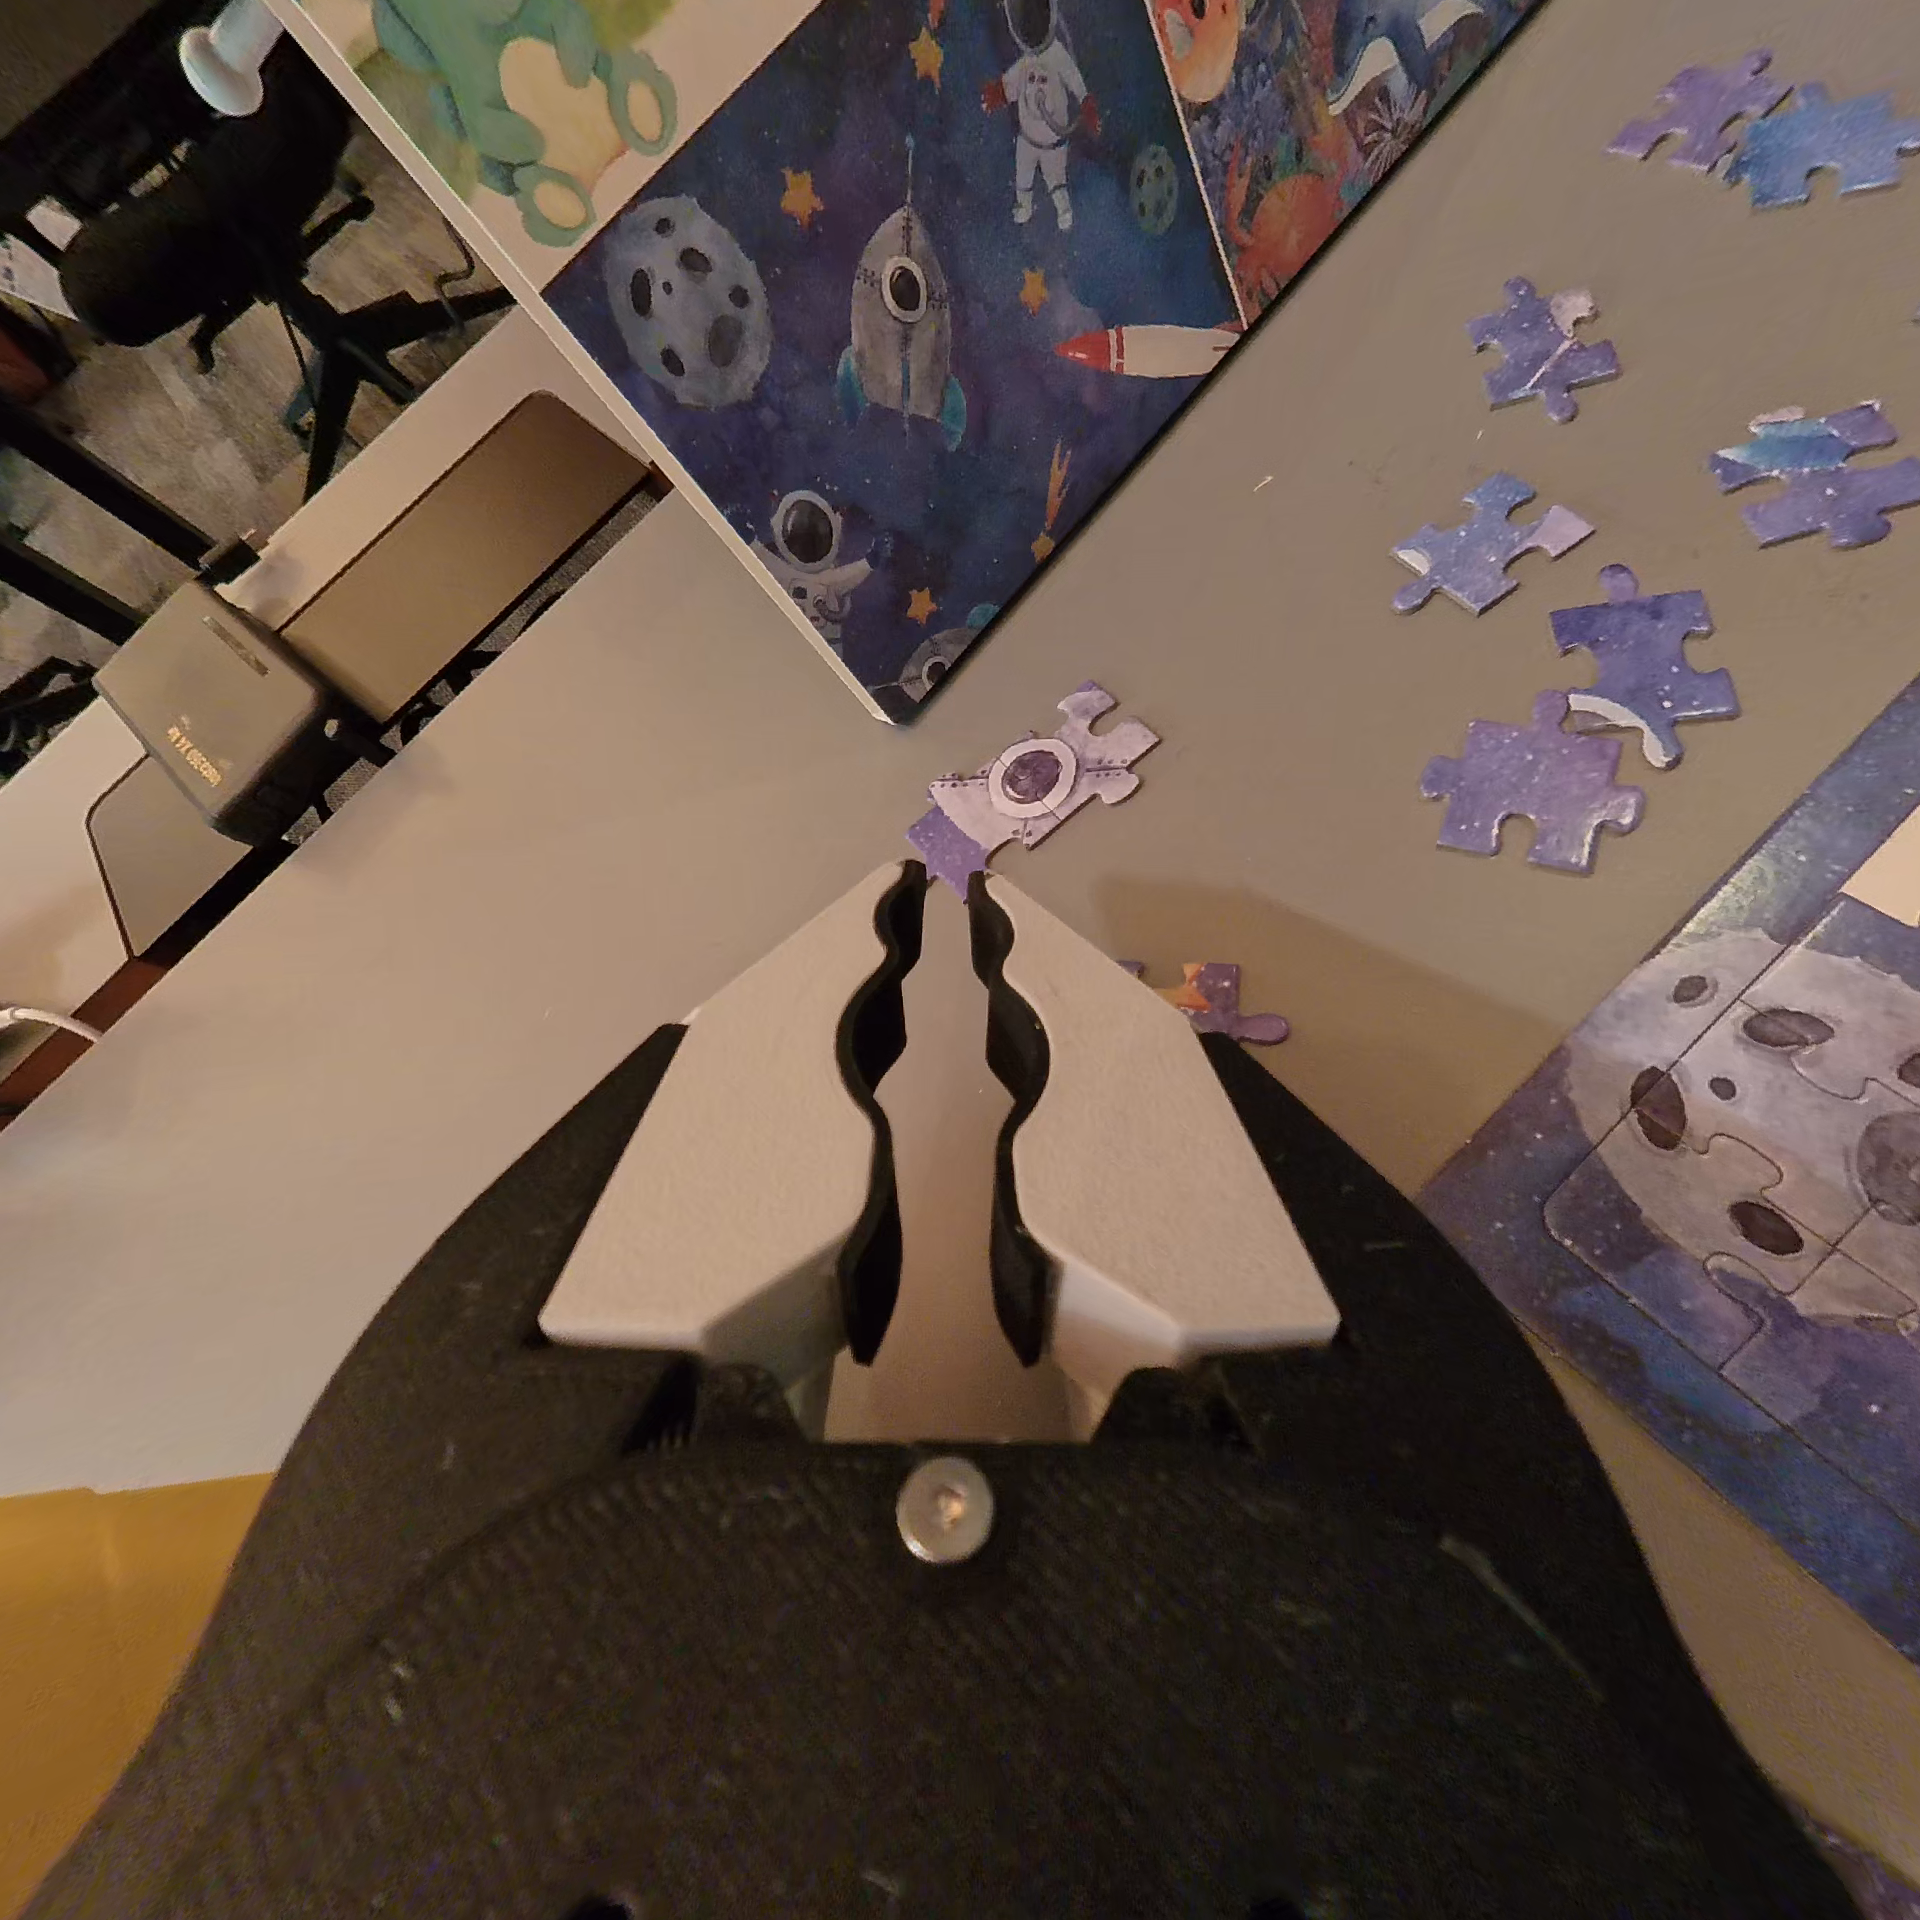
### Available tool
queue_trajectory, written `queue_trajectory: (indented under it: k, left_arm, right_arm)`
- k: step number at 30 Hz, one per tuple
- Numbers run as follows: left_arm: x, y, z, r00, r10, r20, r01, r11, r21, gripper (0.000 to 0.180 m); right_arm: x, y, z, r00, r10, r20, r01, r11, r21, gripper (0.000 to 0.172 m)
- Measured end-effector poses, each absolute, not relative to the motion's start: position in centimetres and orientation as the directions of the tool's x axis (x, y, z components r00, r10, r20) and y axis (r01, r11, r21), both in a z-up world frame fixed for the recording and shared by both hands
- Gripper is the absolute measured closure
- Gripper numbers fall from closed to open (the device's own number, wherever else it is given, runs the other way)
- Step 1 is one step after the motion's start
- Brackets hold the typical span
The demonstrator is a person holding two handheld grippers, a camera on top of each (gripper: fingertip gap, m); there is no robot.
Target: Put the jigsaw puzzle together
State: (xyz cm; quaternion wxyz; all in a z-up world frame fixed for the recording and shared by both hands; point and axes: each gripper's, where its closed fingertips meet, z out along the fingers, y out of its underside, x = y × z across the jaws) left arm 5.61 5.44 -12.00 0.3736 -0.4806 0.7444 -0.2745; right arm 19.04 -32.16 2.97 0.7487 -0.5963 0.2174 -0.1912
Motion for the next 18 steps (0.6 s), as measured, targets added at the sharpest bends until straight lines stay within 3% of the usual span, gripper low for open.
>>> queue_trajectory:
  k: [8, 18]
  left_arm:
    - [5.6, 5.4, -12.0, -0.262, -0.918, -0.297, -0.511, 0.393, -0.765, 0.174]
    - [5.7, 5.2, -11.6, -0.260, -0.919, -0.297, -0.498, 0.392, -0.773, 0.174]
  right_arm:
    - [19.6, -34.8, 4.2, 0.784, -0.614, -0.094, 0.100, 0.274, -0.956, 0.147]
    - [20.0, -34.1, 2.8, 0.760, -0.650, 0.015, 0.144, 0.146, -0.979, 0.149]
